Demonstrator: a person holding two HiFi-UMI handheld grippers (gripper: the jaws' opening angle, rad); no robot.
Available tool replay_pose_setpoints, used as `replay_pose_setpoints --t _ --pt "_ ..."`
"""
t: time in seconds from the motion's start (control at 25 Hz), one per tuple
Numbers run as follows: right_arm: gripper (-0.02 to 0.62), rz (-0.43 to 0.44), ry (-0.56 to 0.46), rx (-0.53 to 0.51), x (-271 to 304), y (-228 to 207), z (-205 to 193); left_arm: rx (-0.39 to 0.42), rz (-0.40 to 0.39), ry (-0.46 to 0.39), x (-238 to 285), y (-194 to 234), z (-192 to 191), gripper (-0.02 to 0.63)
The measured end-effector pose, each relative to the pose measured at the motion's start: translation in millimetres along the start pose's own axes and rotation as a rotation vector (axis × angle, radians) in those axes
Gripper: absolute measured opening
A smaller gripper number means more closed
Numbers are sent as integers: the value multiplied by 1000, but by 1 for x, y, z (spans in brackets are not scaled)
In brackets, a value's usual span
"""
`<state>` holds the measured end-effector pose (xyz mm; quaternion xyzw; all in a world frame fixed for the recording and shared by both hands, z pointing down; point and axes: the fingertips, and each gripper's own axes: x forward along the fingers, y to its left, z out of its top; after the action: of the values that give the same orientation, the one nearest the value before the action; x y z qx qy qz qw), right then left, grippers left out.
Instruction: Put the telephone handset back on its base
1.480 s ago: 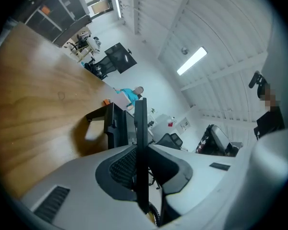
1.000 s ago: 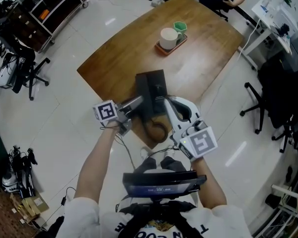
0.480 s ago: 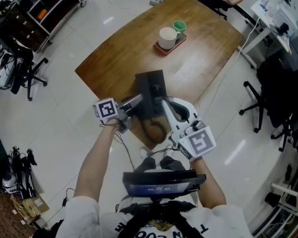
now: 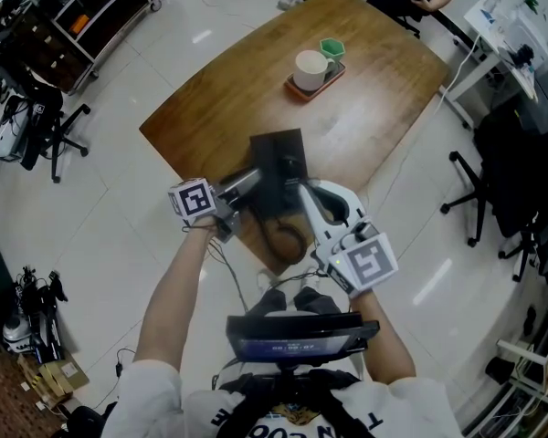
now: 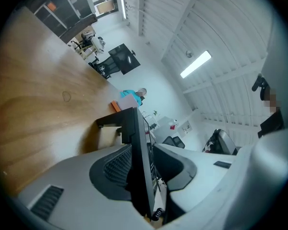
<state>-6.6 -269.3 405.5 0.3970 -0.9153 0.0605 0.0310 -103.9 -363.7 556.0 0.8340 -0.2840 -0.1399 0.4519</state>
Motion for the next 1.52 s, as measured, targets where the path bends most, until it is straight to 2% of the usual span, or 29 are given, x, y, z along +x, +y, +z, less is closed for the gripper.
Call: replay_pose_setpoints --t 0.32,0.56,0.64,0.88,1.08,1.16,1.36,1.52 --pt "3 15 -2 0 2 5 1 -1 23 -38 -7 3 4 153" --pt "3 16 -3 -3 1 7 2 52 18 -74 -14 -7 12 106" --pt "3 17 0 -11 -1 8 2 84 16 -87 -18 -13 15 63" --pt "3 35 -24 -11 -2 18 13 261 -35 -142 -30 -63 28 15" --pt "3 53 -43 -33 -6 29 24 491 -59 -169 -44 -126 34 0" --pt "3 62 -53 -35 -10 34 27 558 -53 -193 -54 -147 37 0" --pt "3 76 -65 -61 -18 49 40 639 -62 -289 -81 -201 41 0" --pt "3 83 -82 -85 -26 63 53 697 -56 -321 -98 -236 39 0"
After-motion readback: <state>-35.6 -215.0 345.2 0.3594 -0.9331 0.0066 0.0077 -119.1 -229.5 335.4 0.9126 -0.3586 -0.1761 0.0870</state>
